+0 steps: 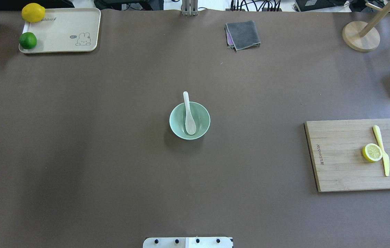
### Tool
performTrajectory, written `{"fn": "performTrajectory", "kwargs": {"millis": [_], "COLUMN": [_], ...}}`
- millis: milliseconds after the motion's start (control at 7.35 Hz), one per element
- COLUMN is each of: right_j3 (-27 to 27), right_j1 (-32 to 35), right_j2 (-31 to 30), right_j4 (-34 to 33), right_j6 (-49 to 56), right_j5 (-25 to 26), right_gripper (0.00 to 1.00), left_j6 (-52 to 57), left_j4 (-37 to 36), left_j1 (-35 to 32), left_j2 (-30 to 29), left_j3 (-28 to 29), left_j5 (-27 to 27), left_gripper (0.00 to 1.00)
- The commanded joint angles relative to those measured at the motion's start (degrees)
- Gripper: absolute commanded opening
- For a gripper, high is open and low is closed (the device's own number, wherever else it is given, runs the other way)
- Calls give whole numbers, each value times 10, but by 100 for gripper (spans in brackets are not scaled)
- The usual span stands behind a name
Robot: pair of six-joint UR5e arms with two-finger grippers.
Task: Place spoon in bowl
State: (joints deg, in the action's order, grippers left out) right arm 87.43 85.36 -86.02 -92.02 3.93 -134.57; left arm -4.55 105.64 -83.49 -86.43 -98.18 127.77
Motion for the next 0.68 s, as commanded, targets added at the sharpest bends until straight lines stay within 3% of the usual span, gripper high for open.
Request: {"fn": "performTrajectory", "kwargs": {"millis": [0,544], "right_j3": [7,38], "right_j1": [43,41], "right_j2": [6,-7], "right_j4": [-38,-38], "right_j6": [4,-40], "right_j5": [-19,-11], "right_gripper": [100,100], "left_j6": [0,1], "left_j4": [1,4], "left_j1": [0,-3], "left_j2": [0,1], "left_j3": [0,4], "left_j5": [-1,-1], "left_gripper": [98,98]}}
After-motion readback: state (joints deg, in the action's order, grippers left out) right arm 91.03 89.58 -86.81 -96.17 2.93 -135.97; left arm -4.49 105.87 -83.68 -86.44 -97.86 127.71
